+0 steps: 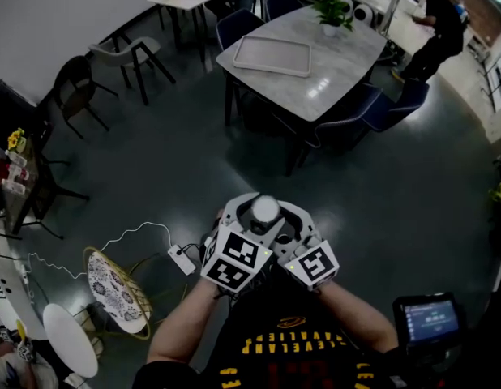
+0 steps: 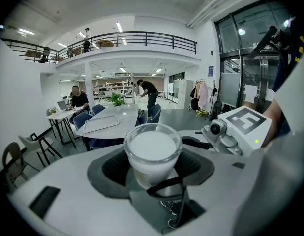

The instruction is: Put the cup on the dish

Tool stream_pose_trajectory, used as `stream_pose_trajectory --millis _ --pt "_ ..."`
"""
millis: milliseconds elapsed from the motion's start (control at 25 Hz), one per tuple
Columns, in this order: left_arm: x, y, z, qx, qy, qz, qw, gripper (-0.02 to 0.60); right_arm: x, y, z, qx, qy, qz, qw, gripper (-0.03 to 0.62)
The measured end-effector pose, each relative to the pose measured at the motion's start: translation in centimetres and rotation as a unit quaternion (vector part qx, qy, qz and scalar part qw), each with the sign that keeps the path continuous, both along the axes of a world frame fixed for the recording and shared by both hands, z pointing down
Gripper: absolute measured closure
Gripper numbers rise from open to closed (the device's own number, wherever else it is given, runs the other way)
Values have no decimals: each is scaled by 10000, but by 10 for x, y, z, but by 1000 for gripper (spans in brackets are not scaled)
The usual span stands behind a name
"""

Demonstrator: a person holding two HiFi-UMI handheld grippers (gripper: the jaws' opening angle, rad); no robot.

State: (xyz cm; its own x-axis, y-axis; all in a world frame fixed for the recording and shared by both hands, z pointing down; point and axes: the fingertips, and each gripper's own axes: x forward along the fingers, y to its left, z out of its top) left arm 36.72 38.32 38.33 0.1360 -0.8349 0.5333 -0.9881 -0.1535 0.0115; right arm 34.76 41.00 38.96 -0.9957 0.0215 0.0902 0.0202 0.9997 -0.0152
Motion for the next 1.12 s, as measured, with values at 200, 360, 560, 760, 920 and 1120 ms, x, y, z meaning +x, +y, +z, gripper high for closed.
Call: stream_pose_trajectory --millis 200,360,560,760,920,1120 --pt "-32 -9 9 -101 -57 -388 9992 321 -30 -8 7 -104 -97 -374 9992 349" --pt "-61 -9 12 -130 -80 -721 9973 321 -57 -6 11 -132 -129 -728 9972 349" --pt "-115 -40 12 -145 -109 -1233 9922 321 -107 -36 13 -95 -121 -1265 9918 349" --pt "-156 -67 1 -58 -278 -1618 9864 321 -145 -63 4 13 -238 -1650 9860 349" --pt "-174 -76 3 -74 -288 -1768 9838 321 -163 -72 0 45 -277 -1813 9830 349" --pt "-203 -92 0 -104 -329 -1856 9820 321 -191 -87 0 4 -238 -1918 9811 349"
